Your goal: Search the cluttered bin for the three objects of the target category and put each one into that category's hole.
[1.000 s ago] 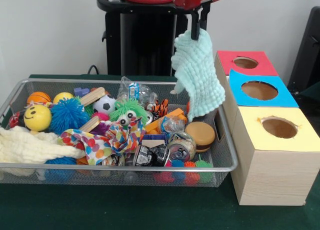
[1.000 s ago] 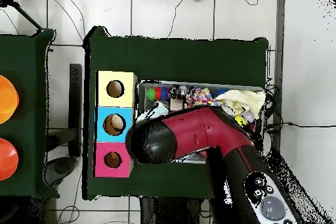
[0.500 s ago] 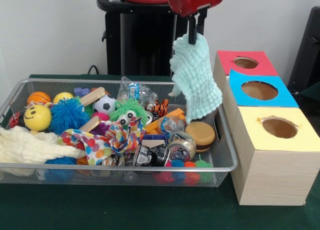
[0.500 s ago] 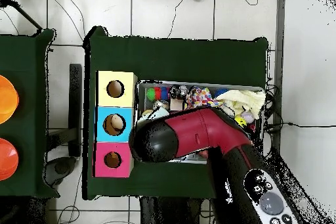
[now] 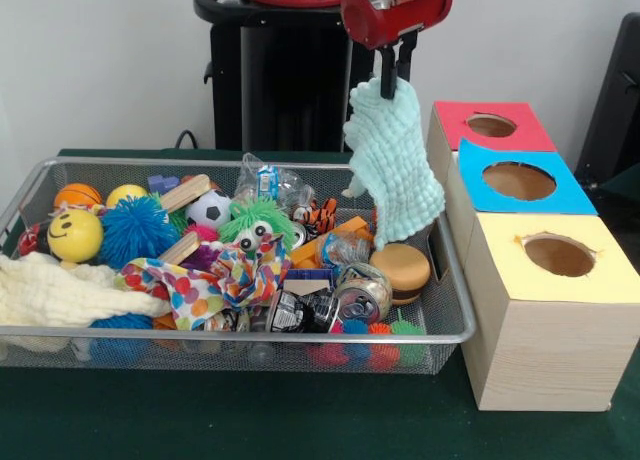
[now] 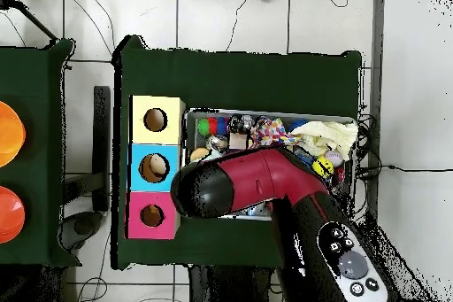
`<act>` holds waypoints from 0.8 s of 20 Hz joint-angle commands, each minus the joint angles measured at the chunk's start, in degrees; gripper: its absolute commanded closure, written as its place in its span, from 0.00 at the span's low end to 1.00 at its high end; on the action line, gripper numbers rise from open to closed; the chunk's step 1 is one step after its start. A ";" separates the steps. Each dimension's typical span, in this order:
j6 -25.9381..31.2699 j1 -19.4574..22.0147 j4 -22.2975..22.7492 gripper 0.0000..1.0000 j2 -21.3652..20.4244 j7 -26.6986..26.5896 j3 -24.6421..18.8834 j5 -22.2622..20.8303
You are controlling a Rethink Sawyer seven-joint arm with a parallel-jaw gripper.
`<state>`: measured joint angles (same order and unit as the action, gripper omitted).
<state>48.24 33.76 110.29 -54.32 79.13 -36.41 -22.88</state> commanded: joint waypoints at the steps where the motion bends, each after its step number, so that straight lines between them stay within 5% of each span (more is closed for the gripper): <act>1: -2.06 -1.06 -4.01 1.00 2.05 7.42 3.49 -0.53; 9: -0.66 -2.92 -6.25 1.00 2.82 7.61 5.23 0.25; 16: -3.87 -0.35 -0.51 1.00 -0.87 4.67 4.10 1.56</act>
<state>48.21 31.34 108.33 -53.22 79.13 -33.86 -22.59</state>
